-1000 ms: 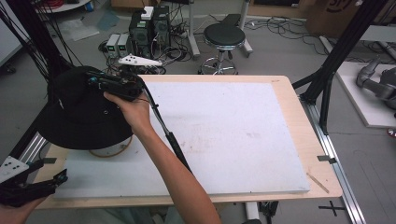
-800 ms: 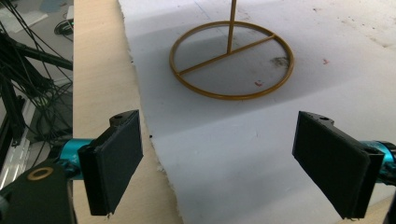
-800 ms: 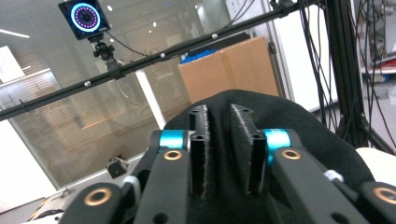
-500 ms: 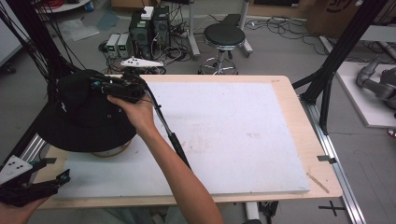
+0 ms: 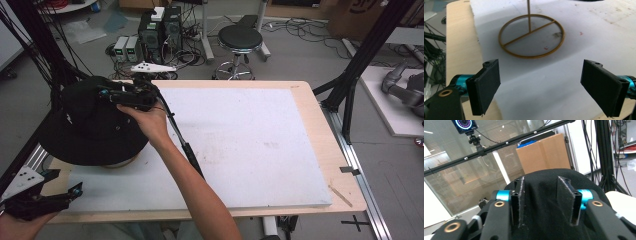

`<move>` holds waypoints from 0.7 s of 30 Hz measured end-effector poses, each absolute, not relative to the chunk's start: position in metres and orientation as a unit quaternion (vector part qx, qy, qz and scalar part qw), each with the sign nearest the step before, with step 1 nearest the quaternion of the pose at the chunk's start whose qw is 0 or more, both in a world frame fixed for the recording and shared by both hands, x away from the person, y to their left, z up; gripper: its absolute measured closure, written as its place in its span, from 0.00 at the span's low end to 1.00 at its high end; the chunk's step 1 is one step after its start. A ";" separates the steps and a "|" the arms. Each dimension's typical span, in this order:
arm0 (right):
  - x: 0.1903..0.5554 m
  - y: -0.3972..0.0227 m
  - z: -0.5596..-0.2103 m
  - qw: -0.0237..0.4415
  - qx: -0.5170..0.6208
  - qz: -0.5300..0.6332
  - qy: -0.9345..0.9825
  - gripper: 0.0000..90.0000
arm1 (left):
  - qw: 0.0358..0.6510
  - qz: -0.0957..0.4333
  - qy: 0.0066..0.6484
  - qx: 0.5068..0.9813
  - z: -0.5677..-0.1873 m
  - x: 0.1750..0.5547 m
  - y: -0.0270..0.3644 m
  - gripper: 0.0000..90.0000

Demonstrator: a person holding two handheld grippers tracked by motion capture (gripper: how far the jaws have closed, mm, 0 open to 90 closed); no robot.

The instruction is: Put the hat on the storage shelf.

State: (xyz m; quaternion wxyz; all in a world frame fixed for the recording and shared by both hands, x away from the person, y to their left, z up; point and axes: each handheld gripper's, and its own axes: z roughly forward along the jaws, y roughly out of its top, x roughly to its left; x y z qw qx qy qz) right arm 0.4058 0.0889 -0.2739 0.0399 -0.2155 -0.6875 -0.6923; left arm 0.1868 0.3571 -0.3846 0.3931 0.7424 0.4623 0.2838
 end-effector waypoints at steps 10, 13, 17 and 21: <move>0.408 0.066 -0.273 0.011 -0.224 -0.679 -0.699 0.50 | 0.391 0.279 0.453 0.751 -0.390 0.193 0.347 0.18; 0.408 0.055 -0.273 -0.003 -0.229 -0.678 -0.698 0.49 | 0.391 0.277 0.452 0.753 -0.392 0.195 0.344 0.18; 0.410 0.039 -0.272 -0.014 -0.240 -0.673 -0.700 0.47 | 0.389 0.276 0.450 0.755 -0.395 0.198 0.341 0.18; 0.410 0.017 -0.271 -0.034 -0.253 -0.668 -0.698 0.43 | 0.387 0.280 0.453 0.753 -0.399 0.202 0.338 0.18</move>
